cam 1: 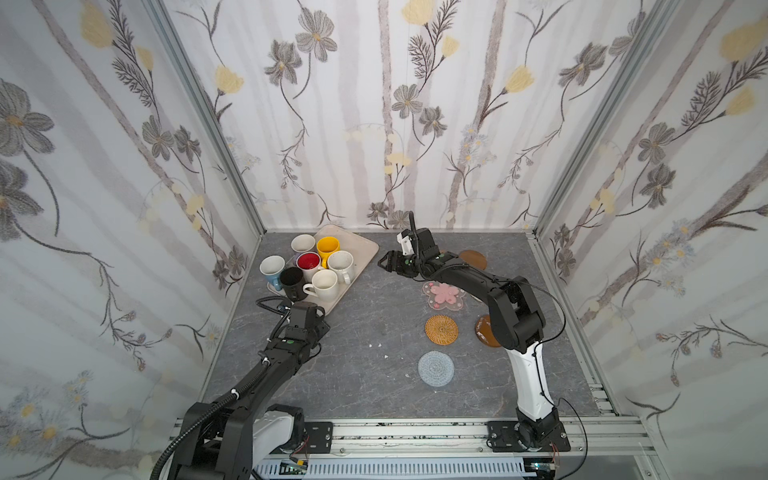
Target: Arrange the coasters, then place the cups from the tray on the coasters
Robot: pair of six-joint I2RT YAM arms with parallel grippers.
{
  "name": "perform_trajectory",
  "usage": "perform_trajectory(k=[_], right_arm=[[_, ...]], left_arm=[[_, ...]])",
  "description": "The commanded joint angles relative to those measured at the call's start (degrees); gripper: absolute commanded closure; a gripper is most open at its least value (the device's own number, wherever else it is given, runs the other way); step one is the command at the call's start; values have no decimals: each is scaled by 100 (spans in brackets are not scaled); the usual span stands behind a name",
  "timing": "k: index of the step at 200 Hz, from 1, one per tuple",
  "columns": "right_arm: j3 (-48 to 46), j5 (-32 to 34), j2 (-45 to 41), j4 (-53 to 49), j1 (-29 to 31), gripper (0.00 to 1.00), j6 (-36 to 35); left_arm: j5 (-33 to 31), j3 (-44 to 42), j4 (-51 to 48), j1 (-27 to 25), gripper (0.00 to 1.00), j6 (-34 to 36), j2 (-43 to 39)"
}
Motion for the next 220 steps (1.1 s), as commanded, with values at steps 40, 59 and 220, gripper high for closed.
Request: perform_trajectory(k=[40, 59, 220], right_arm=[[-798, -374, -527, 918, -137, 30, 129], [-931, -437, -640, 1051, -169, 30, 185], [-1288, -490, -982, 1361, -377, 30, 310]], left_arm=[[688, 5, 1454, 551, 58, -810, 793], [652, 19, 1571, 667, 61, -949, 1072], [762, 426, 2406, 767, 83, -1356, 2778]])
